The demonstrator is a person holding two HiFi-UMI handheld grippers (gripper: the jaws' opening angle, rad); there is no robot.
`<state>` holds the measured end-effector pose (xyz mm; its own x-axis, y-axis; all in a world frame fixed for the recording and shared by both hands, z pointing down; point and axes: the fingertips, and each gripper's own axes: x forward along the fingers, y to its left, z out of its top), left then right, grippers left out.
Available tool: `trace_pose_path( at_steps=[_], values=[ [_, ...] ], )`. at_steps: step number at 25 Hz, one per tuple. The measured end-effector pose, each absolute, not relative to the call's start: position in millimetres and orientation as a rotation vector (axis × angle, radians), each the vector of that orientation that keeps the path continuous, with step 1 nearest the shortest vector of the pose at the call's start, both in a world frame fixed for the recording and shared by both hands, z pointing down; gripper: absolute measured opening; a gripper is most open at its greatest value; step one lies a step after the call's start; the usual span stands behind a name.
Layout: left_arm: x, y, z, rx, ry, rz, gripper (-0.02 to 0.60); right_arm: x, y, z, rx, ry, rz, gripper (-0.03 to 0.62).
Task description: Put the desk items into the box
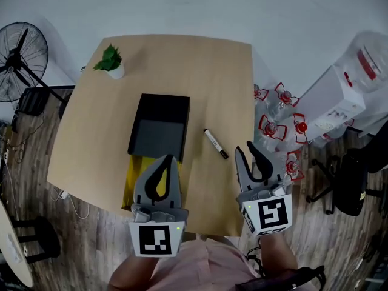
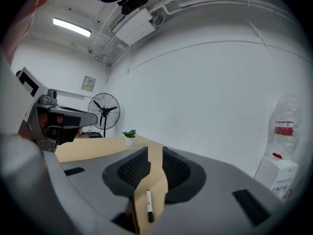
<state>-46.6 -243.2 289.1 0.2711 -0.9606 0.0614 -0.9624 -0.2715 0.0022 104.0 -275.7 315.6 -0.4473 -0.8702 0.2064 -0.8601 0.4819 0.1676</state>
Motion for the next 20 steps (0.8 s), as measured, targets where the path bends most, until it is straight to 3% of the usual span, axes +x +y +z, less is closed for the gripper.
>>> trace_pose_path(
  at_steps=[20],
  values=[
    [-64.0,-331.6,426.6,2.340,-1.646,0.324,0.010,85.1,-347.3,511.4,1.247,-2.244,0.289,0.115]
  ],
)
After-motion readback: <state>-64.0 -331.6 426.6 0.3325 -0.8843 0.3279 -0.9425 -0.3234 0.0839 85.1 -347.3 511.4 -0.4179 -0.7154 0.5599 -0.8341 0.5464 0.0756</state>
